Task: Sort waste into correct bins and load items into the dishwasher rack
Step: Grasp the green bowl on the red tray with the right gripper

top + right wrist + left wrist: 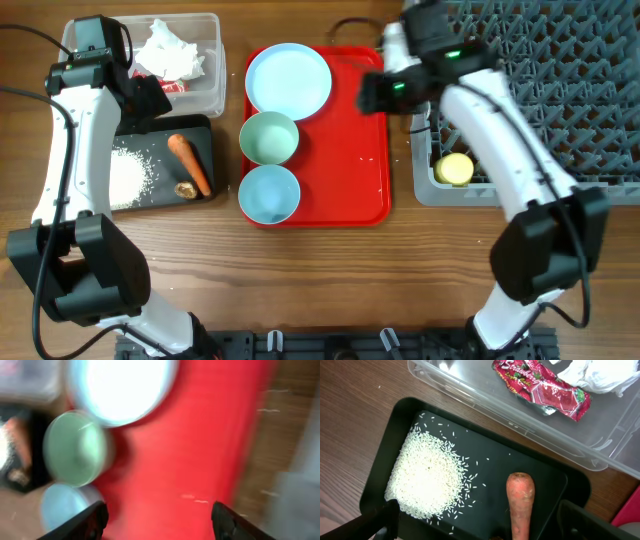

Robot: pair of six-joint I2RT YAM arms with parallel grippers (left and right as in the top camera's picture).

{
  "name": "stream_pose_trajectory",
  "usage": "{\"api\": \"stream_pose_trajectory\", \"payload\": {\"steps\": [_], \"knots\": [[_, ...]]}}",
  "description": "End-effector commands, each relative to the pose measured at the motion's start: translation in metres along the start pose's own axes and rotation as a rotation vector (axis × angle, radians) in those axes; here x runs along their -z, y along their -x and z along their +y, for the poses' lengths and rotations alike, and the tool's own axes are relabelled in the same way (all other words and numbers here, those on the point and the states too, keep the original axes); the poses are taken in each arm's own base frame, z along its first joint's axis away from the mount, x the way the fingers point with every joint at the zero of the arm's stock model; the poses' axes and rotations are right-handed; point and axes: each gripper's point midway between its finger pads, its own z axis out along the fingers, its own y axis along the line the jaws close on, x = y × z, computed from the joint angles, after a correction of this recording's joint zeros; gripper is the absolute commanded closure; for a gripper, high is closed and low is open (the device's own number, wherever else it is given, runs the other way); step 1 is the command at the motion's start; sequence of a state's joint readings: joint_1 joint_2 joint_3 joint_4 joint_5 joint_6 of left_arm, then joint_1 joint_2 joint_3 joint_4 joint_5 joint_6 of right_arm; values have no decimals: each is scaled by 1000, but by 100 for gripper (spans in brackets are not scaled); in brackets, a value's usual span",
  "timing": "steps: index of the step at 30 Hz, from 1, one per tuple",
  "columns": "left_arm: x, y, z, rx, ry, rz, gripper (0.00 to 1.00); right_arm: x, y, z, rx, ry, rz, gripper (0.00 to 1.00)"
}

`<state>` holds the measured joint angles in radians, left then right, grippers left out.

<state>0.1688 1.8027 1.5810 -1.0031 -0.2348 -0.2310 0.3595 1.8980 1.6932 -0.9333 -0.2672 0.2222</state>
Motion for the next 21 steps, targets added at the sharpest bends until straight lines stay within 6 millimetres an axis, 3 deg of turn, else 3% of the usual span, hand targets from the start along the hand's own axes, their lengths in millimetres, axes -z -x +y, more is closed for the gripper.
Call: {"api": "stream_pose_trajectory", "payload": {"steps": [1, 5, 8, 11, 14, 18, 21], "knots": [[8, 3, 1, 24, -12, -19, 0, -43, -8, 47, -5, 64, 39, 31], [8, 3, 1, 24, -11, -19, 0, -97, -11, 69, -106, 91, 49, 38], [8, 3, 1, 24, -11, -19, 0, -140, -21, 67, -203, 86, 86, 42], [8, 3, 1, 24, -12, -19, 0, -165, -33, 64, -223, 105, 137, 43], [8, 3, 1, 25, -12, -19, 0, -177, -42, 63, -232, 123, 175, 53], [8, 3, 1, 24, -12, -19, 0, -171, -38, 66, -228, 130, 164, 94], [8, 3, 1, 24, -12, -19, 0, -153, -32, 59, -242, 110, 151, 96]]}}
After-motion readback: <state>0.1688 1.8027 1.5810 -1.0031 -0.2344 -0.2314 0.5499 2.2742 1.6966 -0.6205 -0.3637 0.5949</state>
